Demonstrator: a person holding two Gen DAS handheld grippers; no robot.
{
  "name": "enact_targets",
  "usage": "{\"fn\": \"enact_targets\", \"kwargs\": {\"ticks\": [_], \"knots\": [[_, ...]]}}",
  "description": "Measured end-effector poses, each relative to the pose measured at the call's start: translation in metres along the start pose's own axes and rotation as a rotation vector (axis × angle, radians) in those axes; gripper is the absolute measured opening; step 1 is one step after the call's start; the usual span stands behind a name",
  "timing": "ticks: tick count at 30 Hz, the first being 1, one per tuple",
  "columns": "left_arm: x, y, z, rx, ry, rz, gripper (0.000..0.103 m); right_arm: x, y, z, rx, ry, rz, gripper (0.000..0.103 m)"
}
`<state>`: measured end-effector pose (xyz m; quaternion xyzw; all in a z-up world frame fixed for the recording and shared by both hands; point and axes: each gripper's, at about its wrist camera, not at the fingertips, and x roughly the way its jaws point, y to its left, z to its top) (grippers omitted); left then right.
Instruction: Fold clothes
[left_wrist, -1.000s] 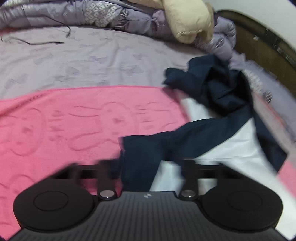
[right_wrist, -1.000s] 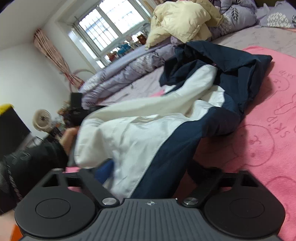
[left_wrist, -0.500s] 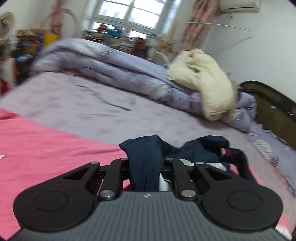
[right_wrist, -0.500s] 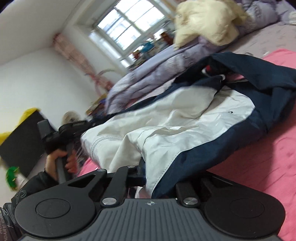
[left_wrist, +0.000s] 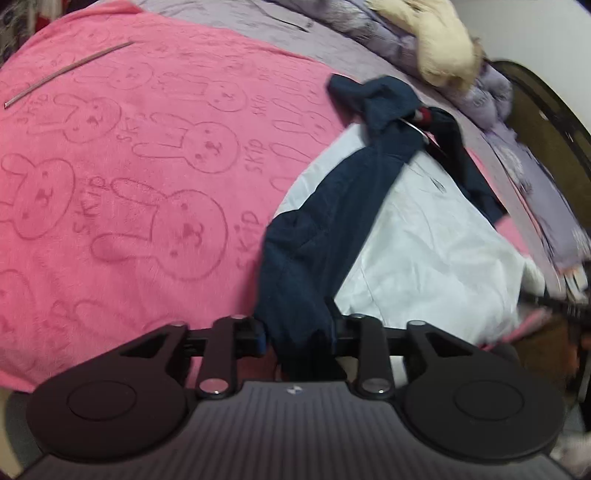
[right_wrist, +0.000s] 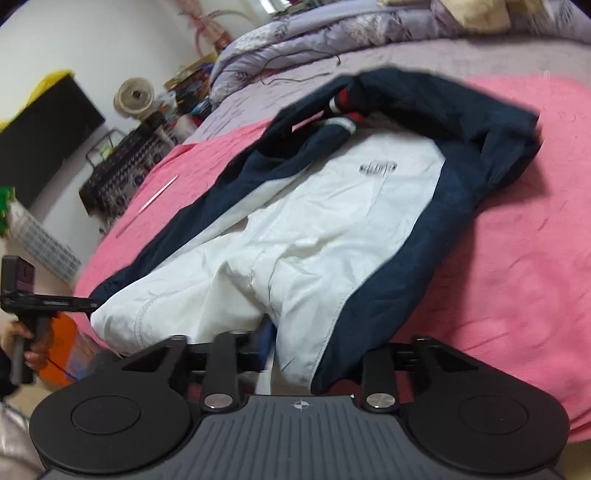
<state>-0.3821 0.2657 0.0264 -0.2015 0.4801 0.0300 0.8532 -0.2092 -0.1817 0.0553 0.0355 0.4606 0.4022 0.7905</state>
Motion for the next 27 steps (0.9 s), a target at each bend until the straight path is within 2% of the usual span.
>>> {"fn": "enact_targets", "kwargs": {"ticks": [1,2,3,5,7,8,10,11,13,14,16,19,20,21,22,23,24,25,26,27], "knots": [[-0.007,-0.003,0.0,0.042,0.007,0.019,0.061,-0.008,0.001,0.006,-0.039,-0.012,-0.021,0.055],[-0.013,-0.006,-0.001,0.083,0.014,0.038,0.063,-0.015,0.002,0.012,-0.076,-0.028,-0.044,0.072],[-0.02,-0.008,-0.001,0.125,0.021,0.057,0.063,-0.021,0.004,0.02,-0.108,-0.056,-0.07,0.077],[-0.033,-0.015,0.005,0.195,0.009,0.083,0.064,-0.033,0.005,0.041,-0.17,-0.107,-0.117,0.078],[-0.04,-0.026,0.03,0.255,-0.052,0.089,0.071,-0.041,0.004,0.058,-0.238,-0.171,-0.191,0.087],[-0.04,-0.033,0.045,0.292,-0.083,0.093,0.078,-0.041,0.004,0.067,-0.291,-0.206,-0.258,0.095],[-0.031,-0.058,0.081,0.406,-0.099,0.117,0.081,-0.025,0.008,0.084,-0.456,-0.237,-0.415,0.096],[-0.025,-0.07,0.095,0.445,-0.14,0.112,0.081,-0.014,0.008,0.092,-0.527,-0.25,-0.477,0.096],[-0.013,-0.095,0.121,0.517,-0.232,0.096,0.09,0.012,0.009,0.107,-0.604,-0.281,-0.528,0.096],[0.007,-0.107,0.137,0.533,-0.244,0.084,0.094,0.032,0.01,0.114,-0.655,-0.288,-0.547,0.096],[0.049,-0.13,0.169,0.562,-0.258,0.06,0.094,0.083,0.016,0.131,-0.755,-0.286,-0.591,0.094],[0.133,-0.16,0.222,0.552,-0.239,0.089,0.092,0.159,0.013,0.16,-0.797,-0.242,-0.638,0.085],[0.16,-0.167,0.236,0.527,-0.221,0.088,0.088,0.177,0.007,0.168,-0.791,-0.214,-0.658,0.075],[0.186,-0.173,0.247,0.51,-0.198,0.083,0.087,0.194,0.001,0.175,-0.785,-0.186,-0.678,0.046],[0.208,-0.179,0.252,0.523,-0.194,0.148,0.083,0.21,-0.006,0.182,-0.772,-0.162,-0.706,0.023],[0.229,-0.185,0.255,0.539,-0.193,0.222,0.065,0.217,-0.018,0.187,-0.737,-0.159,-0.748,0.006],[0.25,-0.191,0.259,0.555,-0.191,0.297,0.022,0.214,-0.032,0.191,-0.687,-0.182,-0.775,0.005],[0.265,-0.19,0.262,0.535,-0.203,0.405,0.008,0.203,-0.045,0.195,-0.634,-0.215,-0.797,0.005],[0.27,-0.183,0.266,0.486,-0.229,0.459,0.008,0.187,-0.06,0.198,-0.585,-0.251,-0.833,0.005],[0.261,-0.169,0.27,0.422,-0.279,0.47,0.008,0.166,-0.077,0.2,-0.533,-0.295,-0.877,0.005]]}}
